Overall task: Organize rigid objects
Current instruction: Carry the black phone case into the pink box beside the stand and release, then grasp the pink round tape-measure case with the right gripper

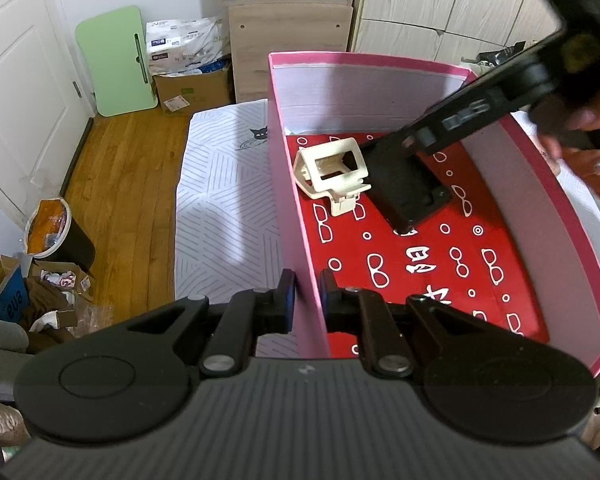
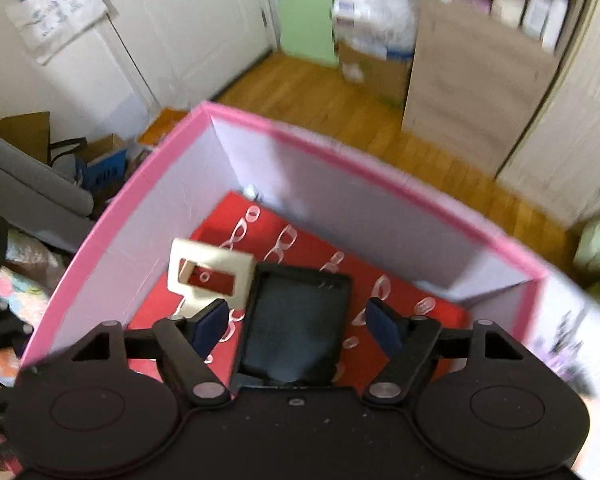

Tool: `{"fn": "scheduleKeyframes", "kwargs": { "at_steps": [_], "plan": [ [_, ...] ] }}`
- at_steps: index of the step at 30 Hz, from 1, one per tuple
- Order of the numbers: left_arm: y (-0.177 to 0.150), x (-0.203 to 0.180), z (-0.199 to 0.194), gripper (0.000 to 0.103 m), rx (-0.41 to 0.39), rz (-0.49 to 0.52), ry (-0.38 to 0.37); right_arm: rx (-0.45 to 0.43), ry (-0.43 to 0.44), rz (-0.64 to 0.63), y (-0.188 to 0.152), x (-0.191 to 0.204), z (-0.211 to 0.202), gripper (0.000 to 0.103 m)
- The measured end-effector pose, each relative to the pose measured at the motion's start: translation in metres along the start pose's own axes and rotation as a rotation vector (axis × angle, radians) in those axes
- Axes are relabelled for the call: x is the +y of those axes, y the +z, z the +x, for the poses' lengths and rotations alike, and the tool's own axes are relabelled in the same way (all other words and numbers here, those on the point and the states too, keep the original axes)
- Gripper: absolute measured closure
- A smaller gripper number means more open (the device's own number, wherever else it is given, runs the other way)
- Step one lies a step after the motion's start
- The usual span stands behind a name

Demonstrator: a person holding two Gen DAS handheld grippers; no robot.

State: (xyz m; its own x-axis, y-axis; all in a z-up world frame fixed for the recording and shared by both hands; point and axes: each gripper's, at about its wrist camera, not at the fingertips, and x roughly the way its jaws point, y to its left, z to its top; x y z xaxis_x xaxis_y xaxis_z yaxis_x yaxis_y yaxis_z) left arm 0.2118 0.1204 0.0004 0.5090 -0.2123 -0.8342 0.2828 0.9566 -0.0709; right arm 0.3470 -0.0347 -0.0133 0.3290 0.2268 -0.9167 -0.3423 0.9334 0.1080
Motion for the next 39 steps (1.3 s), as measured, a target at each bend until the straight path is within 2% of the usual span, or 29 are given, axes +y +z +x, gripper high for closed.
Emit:
{"fn": "scheduleKeyframes", "kwargs": {
  "at_steps": [3, 5, 9, 13, 16, 21, 26, 30, 33, 37, 39],
  "plan": [
    [0.000, 0.000, 0.000, 0.092, 0.001, -0.001, -0.001, -0.112, -0.020, -0.037, -0.015, -0.003, -0.025, 0.023],
    [0.000, 0.001, 0.000, 0.092, 0.002, 0.000, 0.001, -0.187, -0.003, -0.051, -0.023, -0.007, -0.041, 0.023],
    [0.000, 0.000, 0.001, 0.092, 0.007, 0.002, 0.007, -0.346, -0.006, -0.072, -0.056, -0.019, -0.075, 0.021],
    [0.001, -0.001, 0.000, 0.092, 0.009, -0.005, 0.008, -0.407, -0.030, -0.065, -0.078, -0.040, -0.093, 0.021],
    [0.000, 0.003, 0.000, 0.092, 0.005, -0.035, -0.003, -0.452, 0.007, 0.012, -0.100, -0.062, -0.101, 0.021],
    [-0.002, 0.001, -0.002, 0.092, -0.003, -0.045, 0.011, -0.430, 0.008, 0.066, -0.135, -0.092, -0.104, 0.021],
    [-0.001, -0.003, -0.005, 0.092, -0.001, -0.048, 0.026, -0.375, 0.062, 0.180, -0.171, -0.127, -0.098, 0.021],
    [-0.001, -0.007, -0.005, 0.092, 0.001, -0.041, 0.044, -0.381, 0.079, 0.252, -0.195, -0.144, -0.089, 0.024],
    [0.000, -0.009, -0.005, 0.092, 0.003, -0.039, 0.056, -0.421, 0.037, 0.248, -0.207, -0.150, -0.085, 0.024],
    [0.000, -0.011, -0.005, 0.092, 0.006, -0.032, 0.068, -0.468, -0.064, 0.209, -0.213, -0.156, -0.077, 0.024],
    [0.000, -0.011, -0.005, 0.092, 0.010, -0.037, 0.070, -0.464, -0.085, 0.211, -0.212, -0.165, -0.070, 0.024]
  ]
}}
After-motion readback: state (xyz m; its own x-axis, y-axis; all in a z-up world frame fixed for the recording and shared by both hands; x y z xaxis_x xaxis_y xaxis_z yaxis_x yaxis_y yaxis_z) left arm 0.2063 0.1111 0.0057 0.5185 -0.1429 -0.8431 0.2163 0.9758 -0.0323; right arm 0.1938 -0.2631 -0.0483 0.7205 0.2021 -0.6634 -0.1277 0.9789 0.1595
